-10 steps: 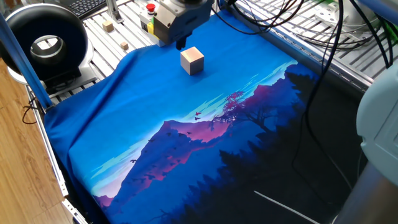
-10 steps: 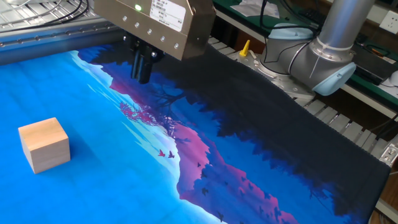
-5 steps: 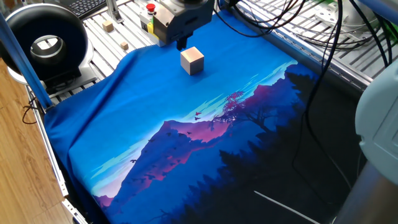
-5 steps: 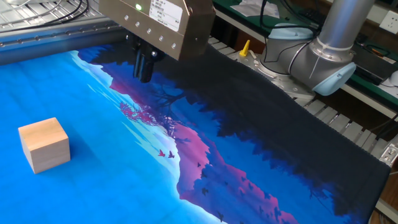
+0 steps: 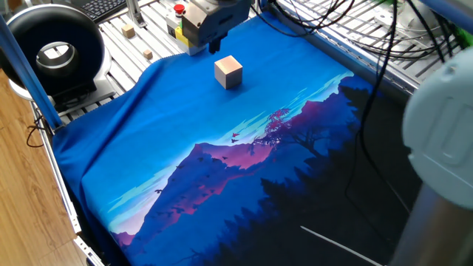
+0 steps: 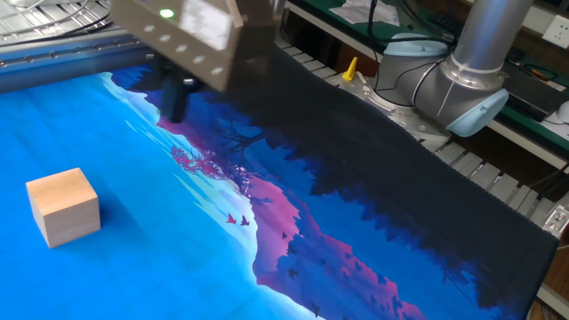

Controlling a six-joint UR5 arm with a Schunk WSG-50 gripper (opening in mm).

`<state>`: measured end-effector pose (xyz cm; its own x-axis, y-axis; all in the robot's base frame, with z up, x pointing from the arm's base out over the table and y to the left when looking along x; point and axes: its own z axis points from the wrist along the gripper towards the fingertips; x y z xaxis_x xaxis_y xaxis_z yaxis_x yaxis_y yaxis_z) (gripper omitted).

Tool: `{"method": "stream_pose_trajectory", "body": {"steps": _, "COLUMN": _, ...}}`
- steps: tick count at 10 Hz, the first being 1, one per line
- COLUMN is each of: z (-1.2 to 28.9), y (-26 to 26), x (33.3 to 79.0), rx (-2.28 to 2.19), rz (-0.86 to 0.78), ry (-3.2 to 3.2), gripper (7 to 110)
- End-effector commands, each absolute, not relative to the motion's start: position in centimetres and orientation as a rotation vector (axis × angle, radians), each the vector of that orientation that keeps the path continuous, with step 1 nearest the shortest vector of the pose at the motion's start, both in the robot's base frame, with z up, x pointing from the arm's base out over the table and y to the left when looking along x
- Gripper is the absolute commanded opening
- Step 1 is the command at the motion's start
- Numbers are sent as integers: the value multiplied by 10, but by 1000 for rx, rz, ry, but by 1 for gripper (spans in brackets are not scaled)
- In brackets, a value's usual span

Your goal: Hold a small block with the gripper and sweep it from left to right on the table

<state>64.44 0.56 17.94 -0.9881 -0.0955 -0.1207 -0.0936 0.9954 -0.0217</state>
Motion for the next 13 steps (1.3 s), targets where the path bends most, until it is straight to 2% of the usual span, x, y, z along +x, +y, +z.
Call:
{"method": "stream_pose_trajectory", "body": {"steps": 1, "z": 168, "y": -20, "x": 663, "rx": -199, "rz": -114, "ry": 3021, "gripper": 7}}
{"method": "stream_pose_trajectory", "body": {"steps": 4, "z": 158, "y": -22, "x": 672, "rx": -229, "rz": -81, "ry": 3021, "gripper": 7}}
{"method": "stream_pose_trajectory", "body": {"steps": 5, "z": 156, "y": -23, "x": 675, "rx": -240, "rz": -66, "ry": 3010, "gripper": 22}}
{"method": "stream_pose_trajectory", "body": {"steps": 10, "z": 132, "y": -77, "x": 682, "rx": -185, "rz": -179, "ry": 2998, "gripper": 22}}
{"method": "stream_pose_trajectory", "body": {"steps": 12, "z": 128, "y": -75, "x": 685, "rx": -207, "rz": -107, "ry": 2967, "gripper": 22}}
{"method": "stream_pose_trajectory", "body": {"steps": 13, "z": 128, "y": -72, "x": 686, "rx": -201, "rz": -91, "ry": 2962, "gripper": 44}}
